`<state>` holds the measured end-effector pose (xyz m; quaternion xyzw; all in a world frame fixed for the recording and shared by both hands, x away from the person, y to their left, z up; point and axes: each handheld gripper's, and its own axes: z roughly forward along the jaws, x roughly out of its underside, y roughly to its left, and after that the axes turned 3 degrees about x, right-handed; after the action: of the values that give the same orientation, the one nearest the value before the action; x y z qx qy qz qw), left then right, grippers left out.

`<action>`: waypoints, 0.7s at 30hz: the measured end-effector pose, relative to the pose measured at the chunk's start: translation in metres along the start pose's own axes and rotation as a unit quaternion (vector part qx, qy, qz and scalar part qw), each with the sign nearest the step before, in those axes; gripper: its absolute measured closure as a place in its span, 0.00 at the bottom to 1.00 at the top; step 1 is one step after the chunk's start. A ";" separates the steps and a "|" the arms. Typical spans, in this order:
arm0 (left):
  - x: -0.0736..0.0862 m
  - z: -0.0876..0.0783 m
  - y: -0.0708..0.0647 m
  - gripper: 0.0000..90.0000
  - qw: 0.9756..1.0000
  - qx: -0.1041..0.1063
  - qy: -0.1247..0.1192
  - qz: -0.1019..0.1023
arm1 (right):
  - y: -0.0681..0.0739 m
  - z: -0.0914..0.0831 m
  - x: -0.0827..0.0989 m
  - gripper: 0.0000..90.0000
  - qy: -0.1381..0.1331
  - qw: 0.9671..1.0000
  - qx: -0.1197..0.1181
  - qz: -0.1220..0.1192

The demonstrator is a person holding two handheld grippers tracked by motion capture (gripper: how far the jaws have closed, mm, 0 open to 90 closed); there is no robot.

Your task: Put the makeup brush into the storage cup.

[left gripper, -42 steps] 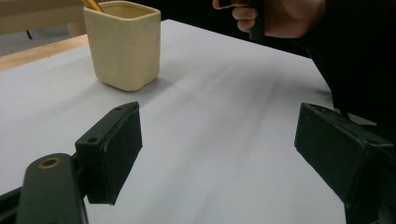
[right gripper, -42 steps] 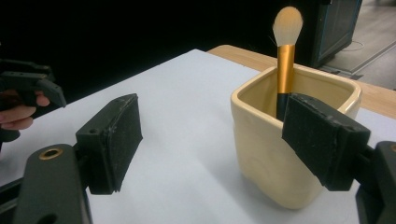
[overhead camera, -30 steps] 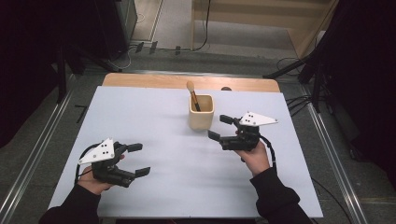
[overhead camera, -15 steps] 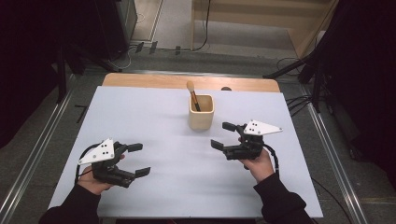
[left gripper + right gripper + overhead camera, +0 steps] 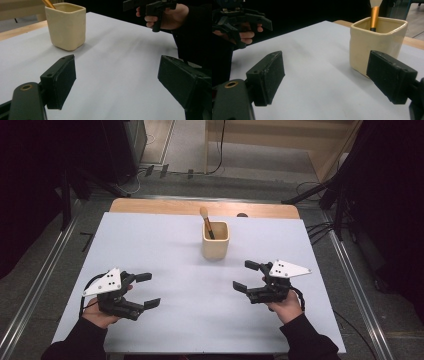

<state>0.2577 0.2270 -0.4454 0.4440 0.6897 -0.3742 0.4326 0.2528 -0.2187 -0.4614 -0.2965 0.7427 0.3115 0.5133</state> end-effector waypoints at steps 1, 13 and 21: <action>0.000 0.000 0.000 0.17 1.000 0.000 0.000 0.000 | 0.000 -0.003 0.001 0.17 -0.001 1.000 0.002 -0.002; -0.001 -0.001 0.000 0.17 1.000 -0.003 -0.006 0.000 | 0.002 -0.023 0.009 0.17 0.006 1.000 0.022 -0.014; -0.001 -0.003 0.000 0.17 1.000 -0.005 -0.010 0.001 | 0.001 -0.036 0.015 0.17 0.003 0.999 0.036 -0.007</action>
<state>0.2572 0.2293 -0.4438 0.4387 0.6871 -0.3742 0.4421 0.2267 -0.2477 -0.4650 -0.2843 0.7530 0.2795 0.5234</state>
